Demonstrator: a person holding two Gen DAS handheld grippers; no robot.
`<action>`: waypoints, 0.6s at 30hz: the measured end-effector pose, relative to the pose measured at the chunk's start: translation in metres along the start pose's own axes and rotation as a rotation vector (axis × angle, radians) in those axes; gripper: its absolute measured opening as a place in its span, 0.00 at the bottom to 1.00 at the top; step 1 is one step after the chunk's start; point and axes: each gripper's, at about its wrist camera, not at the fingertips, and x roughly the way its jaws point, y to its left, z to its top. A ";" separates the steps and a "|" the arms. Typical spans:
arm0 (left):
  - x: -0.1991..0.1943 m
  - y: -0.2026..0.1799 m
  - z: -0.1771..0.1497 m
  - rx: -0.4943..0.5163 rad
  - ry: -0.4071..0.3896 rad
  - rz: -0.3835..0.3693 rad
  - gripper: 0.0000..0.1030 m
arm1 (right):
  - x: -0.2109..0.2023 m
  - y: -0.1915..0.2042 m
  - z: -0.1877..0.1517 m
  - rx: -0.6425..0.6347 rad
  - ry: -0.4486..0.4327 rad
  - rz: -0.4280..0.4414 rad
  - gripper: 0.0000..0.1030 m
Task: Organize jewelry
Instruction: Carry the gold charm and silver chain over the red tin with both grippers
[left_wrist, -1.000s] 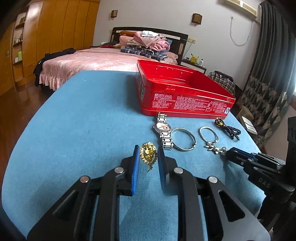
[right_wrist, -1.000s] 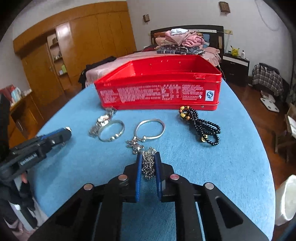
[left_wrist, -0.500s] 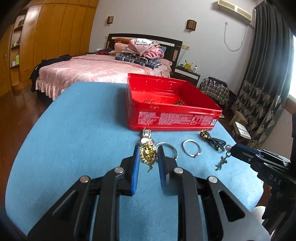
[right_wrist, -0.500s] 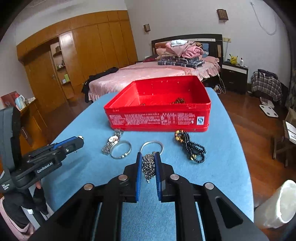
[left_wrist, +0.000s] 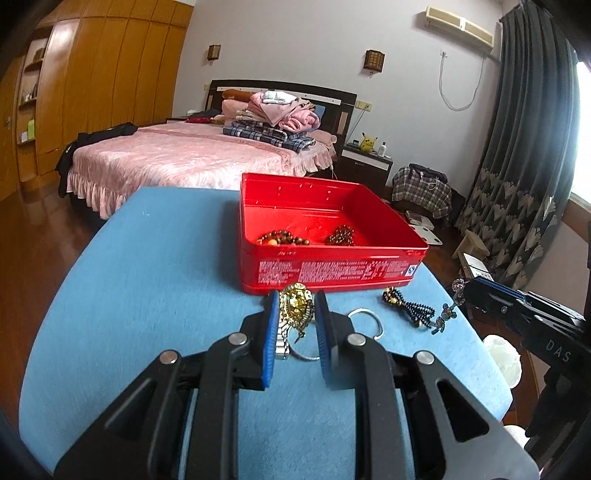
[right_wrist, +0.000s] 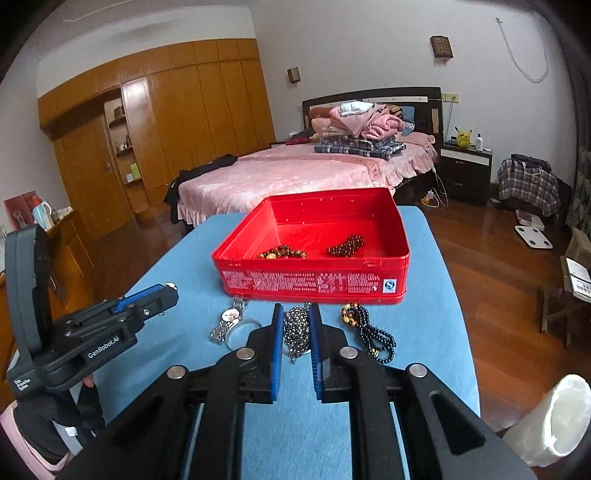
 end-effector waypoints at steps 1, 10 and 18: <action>-0.001 -0.001 0.002 0.001 -0.003 0.000 0.17 | 0.000 0.000 0.001 0.000 -0.003 0.000 0.13; -0.003 -0.008 0.018 0.014 -0.031 -0.007 0.17 | -0.001 0.002 0.015 -0.012 -0.027 0.003 0.13; 0.010 -0.015 0.040 0.024 -0.055 -0.024 0.17 | 0.007 0.000 0.039 -0.017 -0.065 0.004 0.13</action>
